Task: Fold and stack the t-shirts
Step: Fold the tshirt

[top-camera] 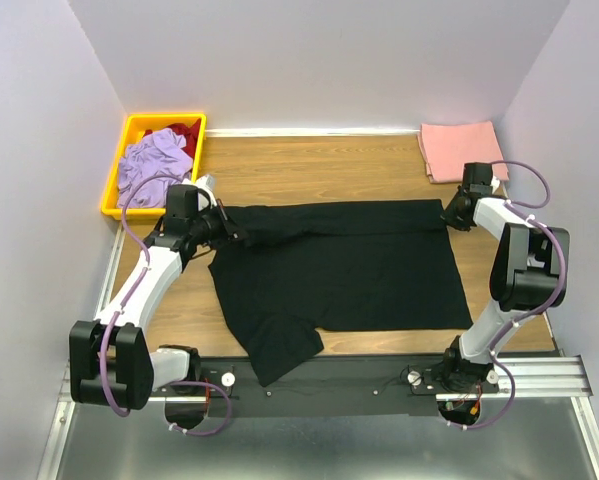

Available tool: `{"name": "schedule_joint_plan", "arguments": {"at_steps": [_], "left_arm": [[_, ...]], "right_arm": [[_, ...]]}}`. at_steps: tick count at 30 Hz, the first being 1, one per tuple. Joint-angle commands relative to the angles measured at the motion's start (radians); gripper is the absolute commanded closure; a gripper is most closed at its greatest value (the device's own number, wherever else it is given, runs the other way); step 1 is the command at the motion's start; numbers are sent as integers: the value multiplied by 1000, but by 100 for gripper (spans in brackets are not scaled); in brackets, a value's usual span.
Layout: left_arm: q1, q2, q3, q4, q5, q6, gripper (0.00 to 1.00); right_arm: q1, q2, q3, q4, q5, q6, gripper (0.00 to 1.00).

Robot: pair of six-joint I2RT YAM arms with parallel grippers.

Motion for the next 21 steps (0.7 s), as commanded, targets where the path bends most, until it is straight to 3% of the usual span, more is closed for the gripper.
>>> {"name": "schedule_joint_plan", "arguments": {"at_steps": [1, 6, 10, 13, 16, 17, 19, 21], "left_arm": [[-4, -21, 14, -40, -28, 27, 100], [-4, -12, -38, -23, -22, 26, 100], [-4, -7, -63, -6, -3, 18, 100], [-4, -1, -71, -6, -3, 30, 100], [-4, 11, -63, -3, 15, 30, 100], [-4, 14, -58, -2, 24, 29, 100], [-4, 25, -34, 3, 31, 27, 100], [-4, 42, 7, 3, 37, 32, 100]], "right_arm": [[-11, -25, -9, -32, -16, 25, 99], [-9, 20, -29, -34, 4, 34, 99], [-9, 40, -28, -34, 14, 34, 88], [-9, 29, -23, -35, 18, 20, 68], [-8, 8, -15, -40, 23, 17, 57], [-8, -14, -8, -43, 23, 17, 48], [-3, -37, 0, -47, 23, 19, 38], [7, -69, 15, -50, 24, 19, 33]]}}
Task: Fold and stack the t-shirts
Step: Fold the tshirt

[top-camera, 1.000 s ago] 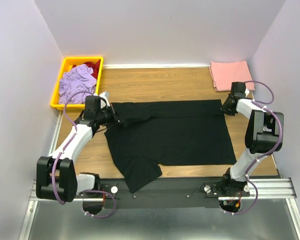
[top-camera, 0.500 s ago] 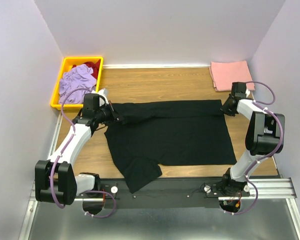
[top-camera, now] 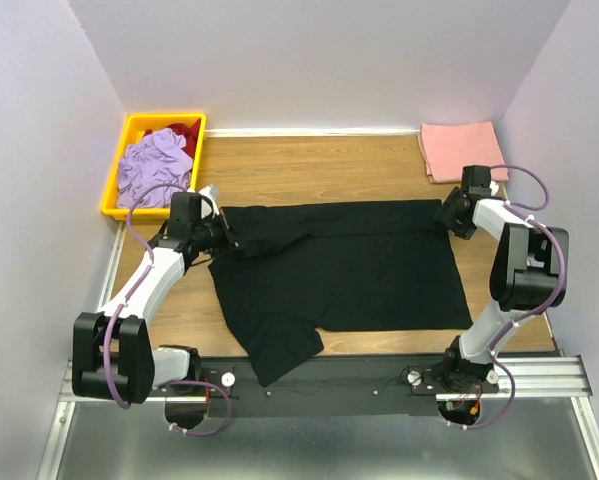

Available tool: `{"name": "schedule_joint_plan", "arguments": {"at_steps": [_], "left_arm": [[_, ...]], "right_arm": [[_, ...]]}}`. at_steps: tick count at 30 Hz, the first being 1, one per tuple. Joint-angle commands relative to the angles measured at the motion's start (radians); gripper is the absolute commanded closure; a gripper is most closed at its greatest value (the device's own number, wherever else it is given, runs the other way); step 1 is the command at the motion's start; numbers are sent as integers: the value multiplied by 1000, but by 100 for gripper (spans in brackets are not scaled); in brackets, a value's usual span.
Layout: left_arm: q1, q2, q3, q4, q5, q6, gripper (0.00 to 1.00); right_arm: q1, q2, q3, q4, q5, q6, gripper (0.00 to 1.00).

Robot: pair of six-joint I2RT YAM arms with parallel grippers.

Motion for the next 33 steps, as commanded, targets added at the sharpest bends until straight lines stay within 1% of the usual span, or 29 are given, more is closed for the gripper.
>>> {"name": "schedule_joint_plan", "arguments": {"at_steps": [1, 3, 5, 7, 8, 10, 11, 12, 13, 14, 15, 16, 17, 18, 20, 21, 23, 27, 29, 33], "left_arm": [[-4, 33, 80, 11, 41, 17, 100], [-6, 62, 129, 20, 53, 17, 100], [-6, 88, 163, 34, 59, 19, 100], [-6, 140, 216, 51, 61, 23, 100], [-6, 180, 232, 57, 61, 23, 100], [-6, 225, 284, 77, 56, 28, 100], [-4, 274, 299, 86, 62, 28, 100], [-6, 301, 340, 95, 65, 29, 100], [-6, 327, 364, 100, 65, 31, 100], [-4, 382, 413, 104, 69, 34, 100], [-4, 412, 413, 104, 69, 37, 100], [-4, 441, 468, 104, 69, 40, 100], [-6, 470, 496, 101, 64, 45, 100], [-6, 527, 522, 97, 49, 54, 100], [-6, 582, 588, 88, 43, 61, 100], [-6, 669, 638, 88, 50, 62, 100], [-4, 702, 652, 95, 53, 66, 100], [-6, 774, 675, 103, 53, 77, 100], [-6, 791, 688, 101, 29, 89, 100], [-6, 828, 698, 104, 23, 92, 100]], "right_arm": [[12, -87, 38, -25, 21, -1, 29], [30, -110, 57, -28, 17, -4, 25], [45, -120, 69, -28, 1, -10, 25], [88, -137, 88, -28, -22, -25, 25], [129, -142, 95, -25, -31, -36, 25], [199, -136, 115, 3, -86, -97, 25], [261, -131, 118, 15, -112, -113, 27], [291, -122, 118, 33, -205, -157, 30], [318, -101, 126, 58, -239, -172, 34], [381, -88, 129, 72, -261, -183, 39], [413, -75, 134, 87, -278, -197, 41], [447, -64, 138, 99, -301, -232, 42], [479, -48, 144, 118, -301, -249, 44], [549, -24, 163, 127, -299, -268, 45], [616, 7, 186, 151, -304, -323, 47], [729, 63, 231, 179, -309, -356, 48], [792, 100, 261, 196, -298, -383, 48], [863, 192, 333, 204, -275, -421, 50], [895, 240, 376, 204, -266, -443, 52], [924, 314, 450, 207, -249, -455, 52]]}}
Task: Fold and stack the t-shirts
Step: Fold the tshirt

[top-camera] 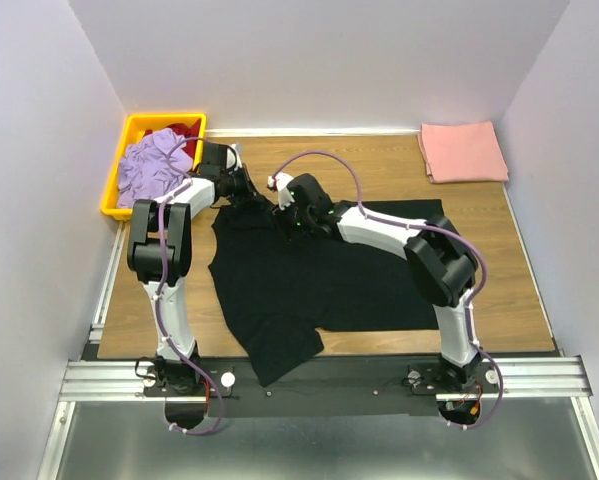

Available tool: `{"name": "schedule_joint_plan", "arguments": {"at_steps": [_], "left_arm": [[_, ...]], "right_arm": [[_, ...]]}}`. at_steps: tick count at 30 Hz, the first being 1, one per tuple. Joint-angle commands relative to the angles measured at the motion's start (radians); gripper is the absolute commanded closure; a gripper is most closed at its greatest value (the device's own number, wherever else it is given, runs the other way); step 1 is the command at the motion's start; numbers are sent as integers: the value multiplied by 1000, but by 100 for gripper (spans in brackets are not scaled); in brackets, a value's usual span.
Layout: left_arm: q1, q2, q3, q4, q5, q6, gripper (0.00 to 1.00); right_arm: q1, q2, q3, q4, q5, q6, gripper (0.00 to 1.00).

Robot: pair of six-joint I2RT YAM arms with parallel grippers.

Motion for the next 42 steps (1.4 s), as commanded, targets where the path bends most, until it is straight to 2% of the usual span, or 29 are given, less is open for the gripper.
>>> {"name": "schedule_joint_plan", "arguments": {"at_steps": [1, 9, 17, 29, 31, 34, 37, 38, 42], "left_arm": [[-6, 26, 33, 12, -8, 26, 100], [-7, 25, 16, 18, -14, 30, 100], [-13, 39, 15, 21, -14, 27, 100], [-17, 39, 15, 21, -15, 32, 100], [-17, 39, 15, 21, -15, 30, 100], [-17, 37, 16, 19, -17, 33, 100], [-17, 31, 16, 13, -24, 37, 100], [-17, 22, 15, 10, -32, 35, 100], [-17, -19, 5, 6, -43, 38, 100]], "right_arm": [[14, 66, 75, 24, 46, -49, 52], [23, 159, 158, 24, 124, -103, 55], [29, 187, 108, 24, 83, -105, 59], [29, 201, 83, 16, 98, -120, 59], [31, 202, 80, 14, 106, -123, 62], [29, 202, 79, 14, 123, -126, 79], [31, 196, 88, 11, 126, -123, 89], [31, 192, 89, 8, 123, -121, 95], [29, 155, 92, 2, 107, -114, 99]]}}
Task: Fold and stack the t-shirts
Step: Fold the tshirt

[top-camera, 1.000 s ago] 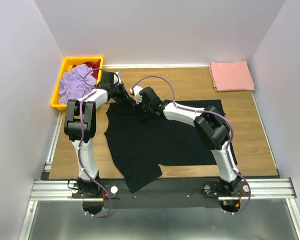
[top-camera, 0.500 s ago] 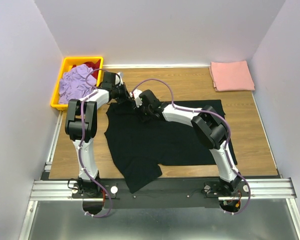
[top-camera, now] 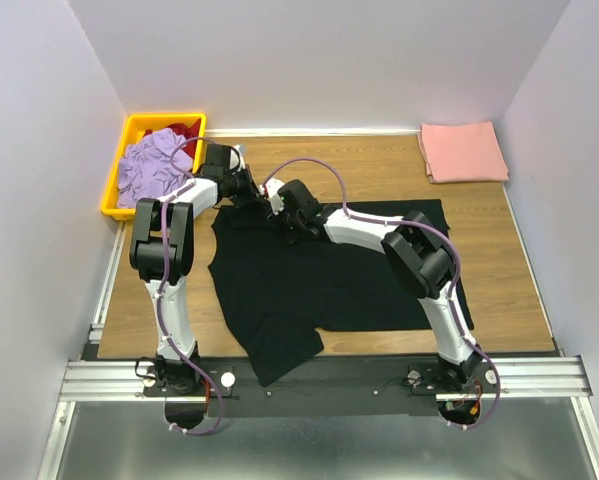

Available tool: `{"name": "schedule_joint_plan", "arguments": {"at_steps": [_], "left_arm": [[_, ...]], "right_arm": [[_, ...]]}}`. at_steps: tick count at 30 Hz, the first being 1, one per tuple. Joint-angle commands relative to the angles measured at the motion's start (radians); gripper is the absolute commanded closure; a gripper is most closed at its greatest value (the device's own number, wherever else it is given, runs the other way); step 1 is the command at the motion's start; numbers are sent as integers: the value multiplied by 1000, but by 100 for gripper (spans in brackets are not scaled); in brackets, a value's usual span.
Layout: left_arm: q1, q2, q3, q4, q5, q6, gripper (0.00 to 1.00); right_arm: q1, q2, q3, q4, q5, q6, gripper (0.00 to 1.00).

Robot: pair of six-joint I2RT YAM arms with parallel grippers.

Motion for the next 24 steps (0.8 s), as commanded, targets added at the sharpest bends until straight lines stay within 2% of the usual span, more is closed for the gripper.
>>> {"name": "schedule_joint_plan", "arguments": {"at_steps": [1, 6, 16, 24], "left_arm": [[-3, -52, -5, -14, -38, 18, 100], [-3, -155, -53, -35, -84, 9, 100], [-28, -445, -371, -81, -113, -20, 100], [-32, -618, -557, -140, -120, -27, 100]], "right_arm": [[11, -26, -11, -31, -1, 1, 99], [11, -114, -52, -42, -5, -10, 99], [12, -246, -192, -102, -65, -51, 99], [11, -338, -274, -176, -126, -70, 99]]}}
